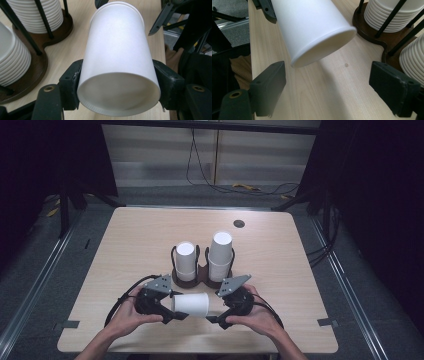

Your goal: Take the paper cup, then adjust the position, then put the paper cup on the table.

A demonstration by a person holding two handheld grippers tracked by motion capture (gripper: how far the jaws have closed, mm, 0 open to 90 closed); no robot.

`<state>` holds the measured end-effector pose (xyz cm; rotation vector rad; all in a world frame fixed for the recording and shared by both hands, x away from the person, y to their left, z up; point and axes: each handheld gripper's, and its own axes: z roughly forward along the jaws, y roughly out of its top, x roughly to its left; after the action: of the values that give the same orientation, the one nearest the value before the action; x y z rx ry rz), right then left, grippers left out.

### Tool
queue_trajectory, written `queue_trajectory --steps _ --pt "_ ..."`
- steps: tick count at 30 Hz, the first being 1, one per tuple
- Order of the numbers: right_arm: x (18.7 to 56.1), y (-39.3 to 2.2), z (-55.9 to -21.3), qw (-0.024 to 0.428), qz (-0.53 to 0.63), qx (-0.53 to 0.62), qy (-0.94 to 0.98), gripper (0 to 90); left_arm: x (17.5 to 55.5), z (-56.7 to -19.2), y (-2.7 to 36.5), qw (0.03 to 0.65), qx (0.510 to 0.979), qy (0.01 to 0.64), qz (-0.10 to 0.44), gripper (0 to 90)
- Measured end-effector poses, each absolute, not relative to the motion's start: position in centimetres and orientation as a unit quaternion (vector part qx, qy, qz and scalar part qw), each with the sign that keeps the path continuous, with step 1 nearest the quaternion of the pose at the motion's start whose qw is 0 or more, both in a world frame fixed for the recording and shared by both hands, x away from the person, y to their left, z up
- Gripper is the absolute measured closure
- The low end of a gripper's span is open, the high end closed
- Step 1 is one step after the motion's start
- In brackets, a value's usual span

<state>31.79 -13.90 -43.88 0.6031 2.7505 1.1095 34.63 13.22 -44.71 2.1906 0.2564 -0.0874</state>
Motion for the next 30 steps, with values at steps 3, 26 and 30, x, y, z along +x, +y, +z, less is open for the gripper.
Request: queue_trajectory --steps 3,26,30 --pt "31.64 -14.12 -43.83 0.058 0.371 0.2 0.905 13.8 34.62 -44.86 13.28 0.463 0.879 0.107 -0.039 33.2" --pt "31.67 -14.82 -43.24 0.045 0.465 0.184 0.865 13.5 33.83 -45.24 13.14 0.529 0.84 0.106 -0.05 33.2" --pt "31.68 -14.71 -43.23 0.04 0.474 0.182 0.86 13.5 33.82 -45.32 13.1 0.533 0.838 0.106 -0.05 33.2"
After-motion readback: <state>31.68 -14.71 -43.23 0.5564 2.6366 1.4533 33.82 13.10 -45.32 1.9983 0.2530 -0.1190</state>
